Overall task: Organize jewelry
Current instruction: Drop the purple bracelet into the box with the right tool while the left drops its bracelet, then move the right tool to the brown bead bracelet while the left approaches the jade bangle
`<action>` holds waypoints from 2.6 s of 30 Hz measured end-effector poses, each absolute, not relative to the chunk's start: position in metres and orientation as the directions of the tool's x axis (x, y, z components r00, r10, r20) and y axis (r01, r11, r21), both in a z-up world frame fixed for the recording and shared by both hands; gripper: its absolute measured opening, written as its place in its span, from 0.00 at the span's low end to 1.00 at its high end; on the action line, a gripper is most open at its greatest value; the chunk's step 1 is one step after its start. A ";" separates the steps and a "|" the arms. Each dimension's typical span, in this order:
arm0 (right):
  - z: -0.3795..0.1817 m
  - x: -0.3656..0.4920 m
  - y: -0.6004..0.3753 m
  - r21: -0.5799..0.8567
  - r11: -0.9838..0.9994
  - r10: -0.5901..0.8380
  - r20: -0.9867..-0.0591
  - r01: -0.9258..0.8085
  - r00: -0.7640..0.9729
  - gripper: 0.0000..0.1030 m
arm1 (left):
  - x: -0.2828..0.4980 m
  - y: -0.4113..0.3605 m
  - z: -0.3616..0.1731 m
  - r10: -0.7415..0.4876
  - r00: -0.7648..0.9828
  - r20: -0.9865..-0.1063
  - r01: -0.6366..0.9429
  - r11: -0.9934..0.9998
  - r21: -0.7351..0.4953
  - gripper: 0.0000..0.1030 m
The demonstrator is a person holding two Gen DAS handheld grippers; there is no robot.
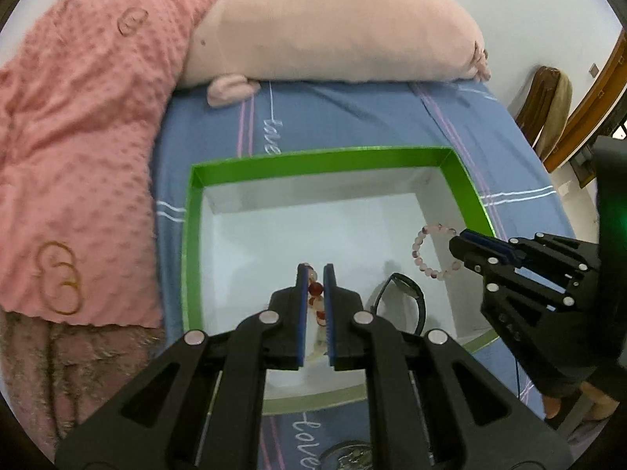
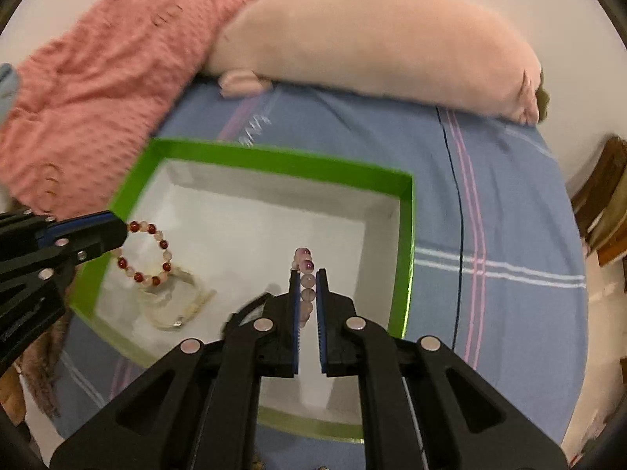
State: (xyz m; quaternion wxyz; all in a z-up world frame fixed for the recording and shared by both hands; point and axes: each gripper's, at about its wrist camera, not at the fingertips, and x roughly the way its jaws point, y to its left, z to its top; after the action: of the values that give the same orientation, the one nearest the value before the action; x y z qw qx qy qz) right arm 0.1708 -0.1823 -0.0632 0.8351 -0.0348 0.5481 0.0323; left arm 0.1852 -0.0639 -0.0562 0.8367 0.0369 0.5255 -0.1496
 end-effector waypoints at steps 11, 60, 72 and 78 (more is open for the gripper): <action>-0.092 0.183 -0.189 -0.072 0.996 -0.050 -0.939 -0.054 0.341 0.07 | 0.218 -0.086 -0.082 -0.179 0.355 -0.918 0.298 0.952 -0.070 0.08; -0.118 0.004 -0.156 0.132 0.955 0.171 -0.977 -0.264 0.130 0.28 | 0.033 -0.032 -0.126 -0.135 0.273 -0.952 0.342 0.939 -0.035 0.40; -0.135 0.004 -0.140 0.042 0.956 0.083 -0.988 -0.290 0.128 0.11 | 0.023 -0.030 -0.135 -0.148 0.255 -0.956 0.335 0.941 -0.056 0.40; -0.136 0.002 -0.143 0.069 0.960 0.105 -0.987 -0.270 0.122 0.10 | 0.021 -0.042 -0.138 -0.171 0.241 -0.955 0.378 0.923 -0.070 0.40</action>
State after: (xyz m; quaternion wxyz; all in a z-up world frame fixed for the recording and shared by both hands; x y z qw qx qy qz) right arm 0.0023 -0.1431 -0.1357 0.7464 -0.0633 0.6504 0.1255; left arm 0.0213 -0.0424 -0.1383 0.7830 0.0876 0.5905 -0.1751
